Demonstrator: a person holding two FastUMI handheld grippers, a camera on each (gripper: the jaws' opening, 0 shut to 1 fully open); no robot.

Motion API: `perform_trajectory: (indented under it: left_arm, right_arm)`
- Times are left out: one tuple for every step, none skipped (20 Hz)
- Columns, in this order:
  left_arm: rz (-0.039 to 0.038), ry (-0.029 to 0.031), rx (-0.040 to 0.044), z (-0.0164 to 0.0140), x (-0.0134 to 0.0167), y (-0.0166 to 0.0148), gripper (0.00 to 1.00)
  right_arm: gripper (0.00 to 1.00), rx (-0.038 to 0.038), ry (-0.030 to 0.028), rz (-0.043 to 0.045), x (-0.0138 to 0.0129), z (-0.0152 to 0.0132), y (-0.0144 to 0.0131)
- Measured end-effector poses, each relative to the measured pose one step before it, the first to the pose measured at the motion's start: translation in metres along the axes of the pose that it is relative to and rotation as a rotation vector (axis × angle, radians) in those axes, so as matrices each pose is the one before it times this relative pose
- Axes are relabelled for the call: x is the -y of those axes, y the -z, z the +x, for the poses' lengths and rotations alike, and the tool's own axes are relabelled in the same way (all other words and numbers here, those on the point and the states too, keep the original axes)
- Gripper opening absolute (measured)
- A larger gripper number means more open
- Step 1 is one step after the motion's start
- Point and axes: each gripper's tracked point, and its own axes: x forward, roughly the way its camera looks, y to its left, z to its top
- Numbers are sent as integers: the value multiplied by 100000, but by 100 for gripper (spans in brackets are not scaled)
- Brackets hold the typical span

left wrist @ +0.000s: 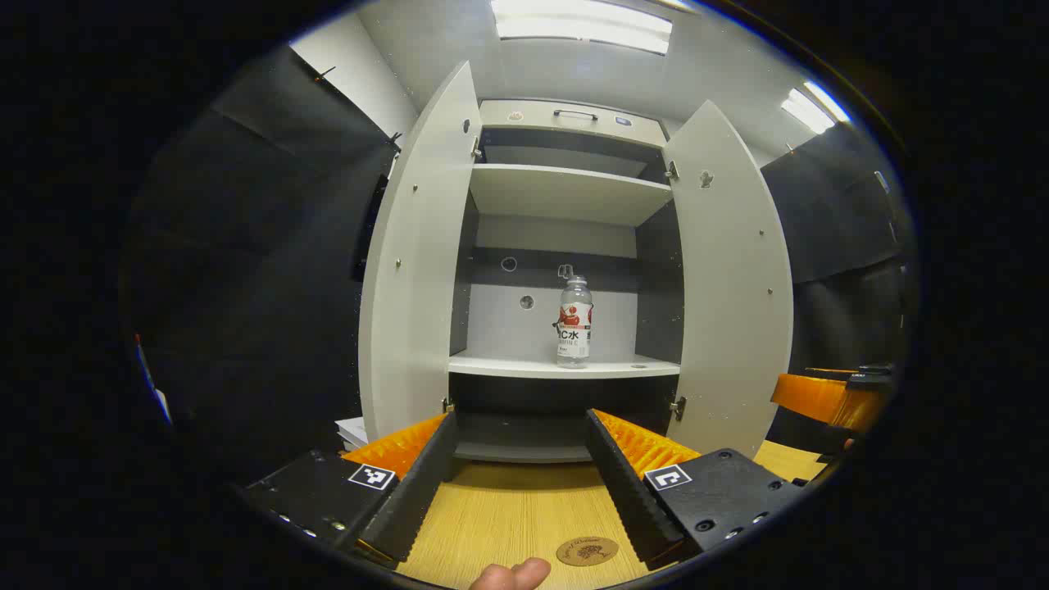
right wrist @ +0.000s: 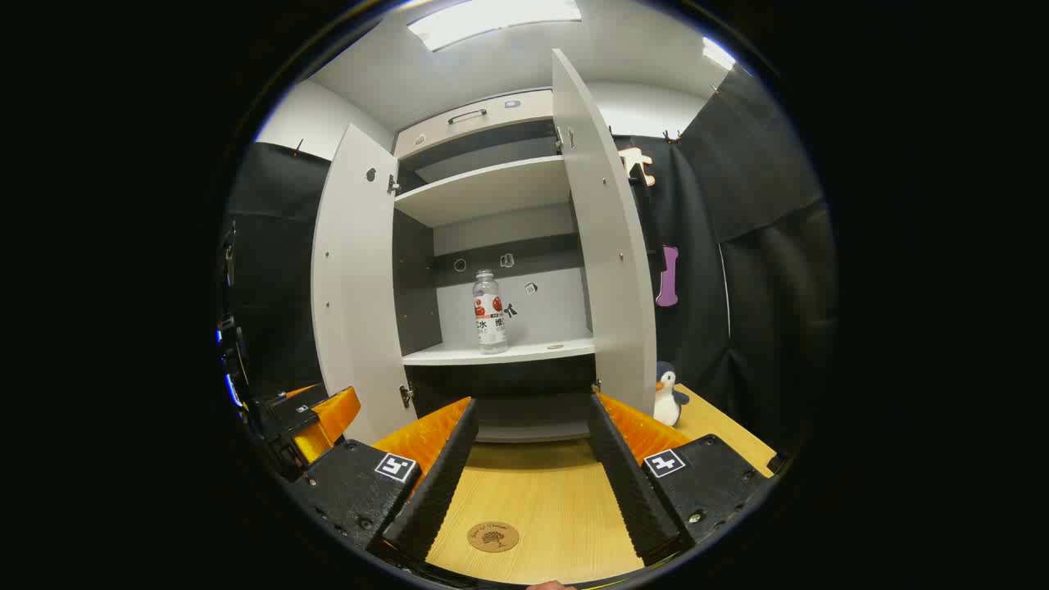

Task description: Grasp the bottle in the cabinet with the left hand and place it on the coaster, then close the right door with the right hand and the left door with the left hand.

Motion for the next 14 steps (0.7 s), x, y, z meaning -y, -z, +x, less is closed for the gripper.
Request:
perform_trajectory:
  left_arm:
    - [276, -295, 266, -59, -74, -110, 95]
    - [492, -118, 353, -33, -28, -103, 95]
    - [386, -347, 345, -50, -49, -146, 94]
    - [241, -85, 171, 142, 1, 5, 95]
    - [48, 154, -166, 72, 90, -11, 95]
    - [-99, -151, 77, -99, 65, -75, 95]
    - [-171, -106, -186, 101, -11, -36, 94]
    - [-80, 172, -222, 115, 110, -41, 95]
    - [175, 85, -18, 68, 74, -135, 95]
    - [285, 34, 425, 52, -3, -250, 95]
    - [235, -223, 549, 12, -51, -252, 94]
    - [91, -240, 373, -7, -59, -82, 95]
    - [-91, -74, 56, 6, -77, 60, 94]
    - [-178, -55, -45, -6, 14, -20, 95]
  right_arm:
    - [83, 430, -126, -111, -131, -4, 74]
    - [83, -392, -750, 0, -236, 63, 1]
    - [83, -141, -869, 58, -241, -6, -26]
    - [83, 282, -532, 31, -127, 85, -163]
    - [83, 53, -480, -112, -42, 43, -20]
    - [83, -637, -811, -218, -175, 61, 61]
    - [83, -740, -1316, -206, -318, 63, 132]
    - [83, -568, -805, -209, -208, 97, 37]
    - [83, -63, -491, -95, -39, -5, -22]
    - [83, 336, -403, 87, -136, 126, -127]
    - [83, 160, -293, 227, -143, 28, 32]
    - [83, -15, -394, 232, -156, 39, -26]
    - [83, 256, -362, 181, -152, -40, -60]
    - [83, 415, -102, -56, -22, 23, -204]
